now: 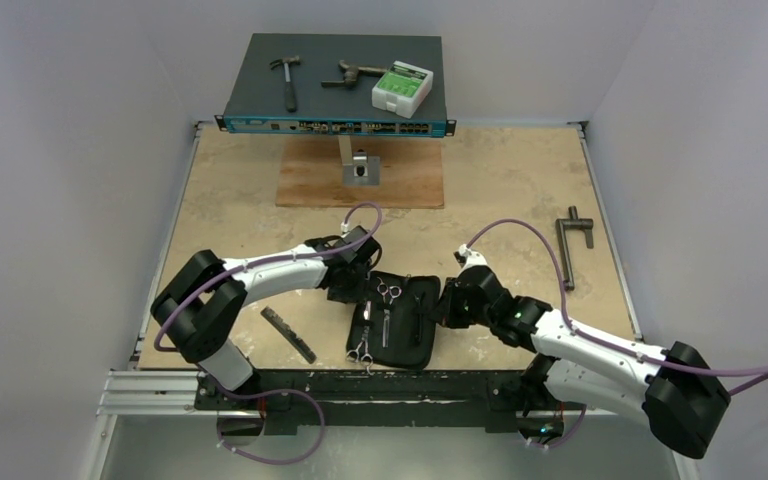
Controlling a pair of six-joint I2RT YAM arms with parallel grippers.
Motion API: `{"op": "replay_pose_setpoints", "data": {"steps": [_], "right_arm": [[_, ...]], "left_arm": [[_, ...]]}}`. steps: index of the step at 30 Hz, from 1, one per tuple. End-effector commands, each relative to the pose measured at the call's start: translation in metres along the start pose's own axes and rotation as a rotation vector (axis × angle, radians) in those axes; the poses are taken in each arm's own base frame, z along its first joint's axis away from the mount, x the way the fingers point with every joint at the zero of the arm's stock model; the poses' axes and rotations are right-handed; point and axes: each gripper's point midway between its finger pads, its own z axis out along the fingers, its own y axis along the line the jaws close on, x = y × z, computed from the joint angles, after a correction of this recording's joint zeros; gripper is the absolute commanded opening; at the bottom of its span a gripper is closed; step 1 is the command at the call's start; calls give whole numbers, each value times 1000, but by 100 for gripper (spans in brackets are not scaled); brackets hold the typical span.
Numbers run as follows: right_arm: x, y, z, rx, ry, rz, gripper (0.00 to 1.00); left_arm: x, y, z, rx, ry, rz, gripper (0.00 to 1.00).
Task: Sort the hair-cutting tools
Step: Place the scissors in the hairdressing tool bag.
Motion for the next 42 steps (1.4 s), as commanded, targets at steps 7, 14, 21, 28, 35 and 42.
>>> {"op": "replay_pose_setpoints", "data": {"steps": [7,14,21,28,35,42], "right_arm": [[-10,6,-3,1,-16,-35,0],[-9,6,-2,2,-10,-36,0],[-14,7,1,16,-16,-58,0],[-38,9,12,80,-67,-95,0],[-55,15,28,130,-68,-123,29],[-69,12,-3,180,-106,-130,64]], "left_arm": [[-7,-18,-2,111,-31,-7,43],[2,-13,9,87,-3,-5,17],[7,-3,4,77,-30,-33,0],[28,16,-8,74,-91,-194,0],[45,36,-12,39,-189,-448,0],[45,46,-16,22,-236,-604,0]]}}
